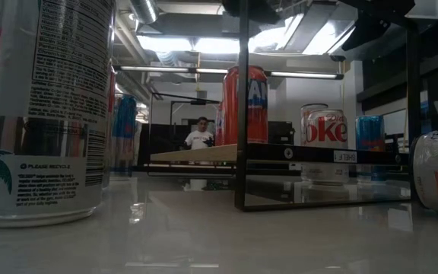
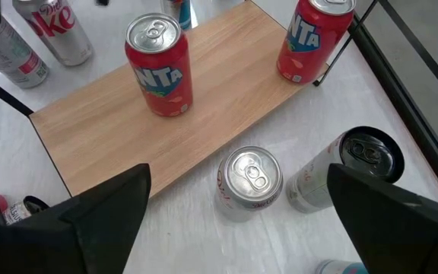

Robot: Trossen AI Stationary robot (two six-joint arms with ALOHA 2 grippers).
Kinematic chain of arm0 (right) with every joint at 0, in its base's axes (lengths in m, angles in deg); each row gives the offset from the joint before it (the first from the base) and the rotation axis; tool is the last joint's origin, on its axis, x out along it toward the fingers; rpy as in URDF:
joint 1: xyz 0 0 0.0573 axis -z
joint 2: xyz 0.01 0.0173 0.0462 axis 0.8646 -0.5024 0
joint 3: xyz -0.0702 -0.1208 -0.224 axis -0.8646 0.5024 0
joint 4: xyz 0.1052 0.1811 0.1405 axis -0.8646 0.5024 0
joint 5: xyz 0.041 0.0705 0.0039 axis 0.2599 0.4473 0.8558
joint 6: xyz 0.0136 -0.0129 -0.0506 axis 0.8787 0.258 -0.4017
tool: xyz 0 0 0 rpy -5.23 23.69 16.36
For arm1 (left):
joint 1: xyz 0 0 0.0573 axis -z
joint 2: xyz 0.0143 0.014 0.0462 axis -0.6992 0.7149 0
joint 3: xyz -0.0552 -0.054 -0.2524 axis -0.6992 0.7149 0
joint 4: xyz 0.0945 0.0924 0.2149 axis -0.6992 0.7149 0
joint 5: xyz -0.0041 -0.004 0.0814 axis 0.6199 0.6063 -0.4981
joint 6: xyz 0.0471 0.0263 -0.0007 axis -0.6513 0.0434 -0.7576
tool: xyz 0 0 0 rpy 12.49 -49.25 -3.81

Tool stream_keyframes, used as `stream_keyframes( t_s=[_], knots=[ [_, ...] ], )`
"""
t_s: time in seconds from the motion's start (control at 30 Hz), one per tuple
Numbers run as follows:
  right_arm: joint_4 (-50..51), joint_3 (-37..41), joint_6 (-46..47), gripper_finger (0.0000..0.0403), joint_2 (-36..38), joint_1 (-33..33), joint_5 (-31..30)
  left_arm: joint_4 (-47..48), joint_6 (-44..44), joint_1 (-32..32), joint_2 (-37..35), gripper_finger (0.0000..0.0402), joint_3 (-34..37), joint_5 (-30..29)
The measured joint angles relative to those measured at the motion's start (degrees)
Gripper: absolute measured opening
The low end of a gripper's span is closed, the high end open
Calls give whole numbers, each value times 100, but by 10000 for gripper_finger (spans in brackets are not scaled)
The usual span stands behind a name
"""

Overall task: Place canned beverage on shelf
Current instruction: Align the left orange soda can with the other orange soda can

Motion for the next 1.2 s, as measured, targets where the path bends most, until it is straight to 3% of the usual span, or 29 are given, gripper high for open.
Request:
stream_keyframes(
  t_s=[0.13, 0.23, 0.43, 0.6, 1.2],
  knots=[
    [0, 0, 0, 392, 2, 1, 0, 0, 982, 100, 0, 391, 0, -1358],
    [0, 0, 0, 392, 0, -1, 0, -2, 1891, 108, 8, 391, 0, -1885],
    [0, 0, 0, 392, 0, 0, 0, 28, 3269, 72, 22, 391, 164, -1964],
    [0, 0, 0, 392, 1, 1, 0, 46, 3922, 52, 31, 391, 442, -1851],
    [0, 0, -4, 392, 0, -1, 0, -308, 4336, 54, 35, 391, 1108, -2250]
  ],
)
